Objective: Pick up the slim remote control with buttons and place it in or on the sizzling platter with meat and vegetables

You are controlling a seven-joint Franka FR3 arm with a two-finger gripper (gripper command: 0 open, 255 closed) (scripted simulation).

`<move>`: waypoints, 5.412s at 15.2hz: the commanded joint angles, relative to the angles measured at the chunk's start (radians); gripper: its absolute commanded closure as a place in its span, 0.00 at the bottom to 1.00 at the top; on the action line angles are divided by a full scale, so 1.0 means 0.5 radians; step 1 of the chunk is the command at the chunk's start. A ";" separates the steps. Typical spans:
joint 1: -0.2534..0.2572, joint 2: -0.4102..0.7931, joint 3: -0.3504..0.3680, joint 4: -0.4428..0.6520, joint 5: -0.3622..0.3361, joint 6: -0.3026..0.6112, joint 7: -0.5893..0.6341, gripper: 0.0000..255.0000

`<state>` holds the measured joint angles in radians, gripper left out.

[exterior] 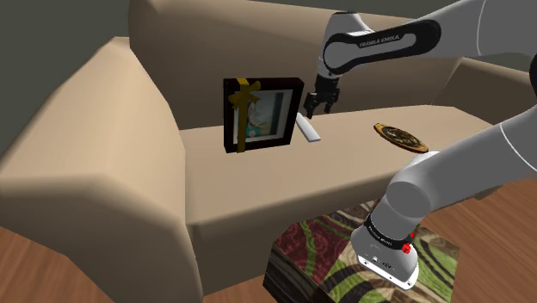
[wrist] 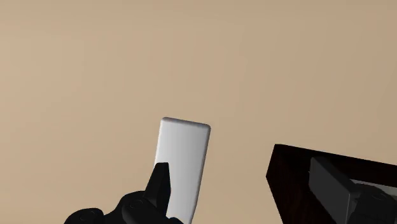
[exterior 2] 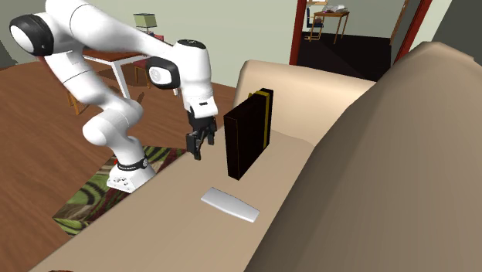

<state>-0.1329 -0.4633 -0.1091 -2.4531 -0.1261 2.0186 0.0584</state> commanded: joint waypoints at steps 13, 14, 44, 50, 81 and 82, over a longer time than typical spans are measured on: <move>-0.125 0.904 -0.203 0.291 0.150 0.797 0.040 0.00; -0.126 0.925 -0.203 0.285 0.155 0.823 0.037 0.00; -0.127 0.920 -0.205 0.325 0.156 0.779 0.031 1.00; -0.125 0.829 -0.202 0.397 0.137 0.617 0.042 1.00; -0.428 0.318 -0.611 0.359 -0.005 0.195 -0.605 1.00; -0.448 0.311 -0.644 0.357 -0.011 0.192 -0.653 1.00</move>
<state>-0.3447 -0.3011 -0.4120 -2.2728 -0.1271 2.1174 -0.2382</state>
